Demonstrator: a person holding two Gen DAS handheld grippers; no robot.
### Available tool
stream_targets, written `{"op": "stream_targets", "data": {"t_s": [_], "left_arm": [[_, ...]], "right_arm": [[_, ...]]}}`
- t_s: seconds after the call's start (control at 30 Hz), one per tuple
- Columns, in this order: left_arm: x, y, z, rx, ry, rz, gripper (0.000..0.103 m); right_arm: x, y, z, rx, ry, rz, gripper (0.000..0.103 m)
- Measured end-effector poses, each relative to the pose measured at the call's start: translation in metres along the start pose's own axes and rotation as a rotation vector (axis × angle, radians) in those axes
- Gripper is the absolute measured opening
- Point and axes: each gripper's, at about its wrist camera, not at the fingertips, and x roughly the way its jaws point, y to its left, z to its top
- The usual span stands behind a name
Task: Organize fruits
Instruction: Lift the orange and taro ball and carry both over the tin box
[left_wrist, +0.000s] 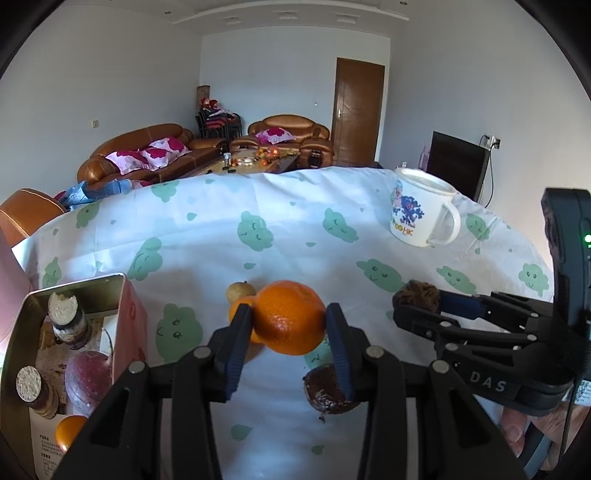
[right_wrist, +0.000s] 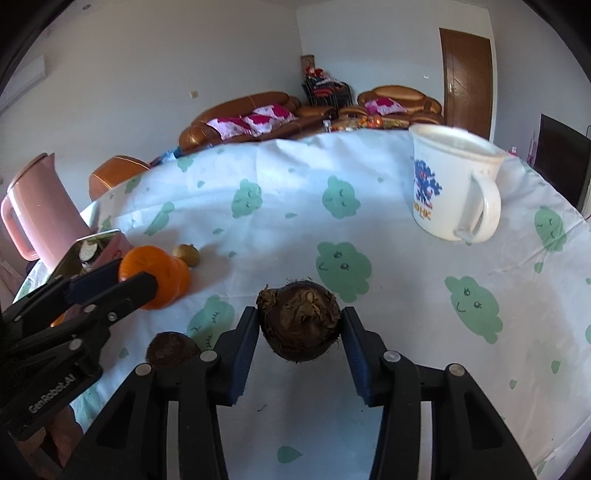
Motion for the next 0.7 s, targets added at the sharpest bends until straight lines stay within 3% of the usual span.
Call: {"op": "stream_targets", "data": {"t_s": [0.7], "left_arm": [[-0.015,-0.003,-0.001,0.006,-0.072,0.009,0.042]], "right_arm": [[-0.030,0.009,-0.003,-0.046,-0.162,0.023,0.047]]}}
